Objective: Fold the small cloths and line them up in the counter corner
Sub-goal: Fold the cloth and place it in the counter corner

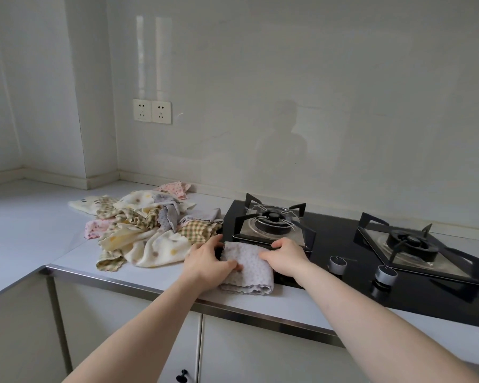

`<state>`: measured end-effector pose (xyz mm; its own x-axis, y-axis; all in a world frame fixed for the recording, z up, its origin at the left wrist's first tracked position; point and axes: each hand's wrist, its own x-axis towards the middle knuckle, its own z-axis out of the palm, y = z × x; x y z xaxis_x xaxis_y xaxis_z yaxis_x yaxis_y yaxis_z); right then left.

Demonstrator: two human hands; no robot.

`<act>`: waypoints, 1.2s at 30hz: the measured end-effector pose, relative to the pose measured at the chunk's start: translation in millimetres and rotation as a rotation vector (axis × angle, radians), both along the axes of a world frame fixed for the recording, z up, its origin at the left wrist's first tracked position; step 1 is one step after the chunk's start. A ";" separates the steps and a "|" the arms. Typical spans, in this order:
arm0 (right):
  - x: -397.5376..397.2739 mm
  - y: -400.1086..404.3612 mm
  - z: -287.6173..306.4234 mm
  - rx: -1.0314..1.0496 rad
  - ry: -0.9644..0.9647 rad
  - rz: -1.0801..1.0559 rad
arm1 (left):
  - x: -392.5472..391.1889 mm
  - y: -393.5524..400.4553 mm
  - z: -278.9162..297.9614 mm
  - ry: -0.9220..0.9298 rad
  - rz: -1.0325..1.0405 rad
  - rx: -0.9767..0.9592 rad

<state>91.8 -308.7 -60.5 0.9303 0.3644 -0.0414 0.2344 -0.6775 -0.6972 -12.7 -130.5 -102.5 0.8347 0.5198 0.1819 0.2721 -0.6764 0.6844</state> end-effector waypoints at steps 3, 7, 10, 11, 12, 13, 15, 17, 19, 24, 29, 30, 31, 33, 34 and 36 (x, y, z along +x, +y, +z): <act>0.0 5.1 -1.3 0.055 0.066 -0.017 | -1.6 4.4 1.1 0.021 -0.033 -0.103; -2.3 8.2 0.4 0.169 0.202 0.040 | -3.2 10.4 2.7 -0.028 -0.065 -0.259; -3.4 4.8 3.9 0.220 0.222 0.134 | -4.4 7.4 3.1 -0.133 -0.061 -0.338; -4.3 4.0 4.7 0.233 0.211 0.152 | -5.4 5.5 3.2 -0.185 -0.035 -0.333; -4.9 3.5 4.7 0.247 0.196 0.158 | -6.9 4.1 3.4 -0.233 -0.006 -0.306; -5.3 3.1 4.2 0.261 0.176 0.155 | -8.6 2.6 3.7 -0.268 0.013 -0.274; -5.6 2.8 0.9 0.274 0.126 0.148 | -11.3 0.9 4.6 -0.318 0.011 -0.233; -6.4 2.7 -2.8 0.294 0.071 0.143 | -12.9 1.0 4.9 -0.366 -0.003 -0.217; -8.3 2.6 -5.6 0.313 0.002 0.137 | -15.0 0.5 6.1 -0.401 0.002 -0.203; -12.9 -1.5 -16.0 0.372 -0.180 0.147 | -16.8 0.4 7.0 -0.426 -0.021 -0.212; -17.5 -14.2 -23.3 0.363 -0.310 0.171 | -19.4 -5.8 9.7 -0.386 -0.079 -0.182; -18.5 -18.1 -24.8 0.349 -0.324 0.179 | -20.3 -7.5 10.6 -0.373 -0.088 -0.194; -19.0 -21.9 -26.6 0.338 -0.332 0.190 | -20.6 -8.2 10.8 -0.363 -0.091 -0.197; -19.6 -29.3 -32.1 0.337 -0.341 0.233 | -19.1 -7.6 10.0 -0.337 -0.092 -0.173; -19.9 -32.3 -35.6 0.345 -0.339 0.259 | -18.4 -7.4 9.8 -0.319 -0.096 -0.160; -21.5 -36.4 -42.2 0.359 -0.341 0.296 | -17.2 -7.3 9.5 -0.291 -0.111 -0.135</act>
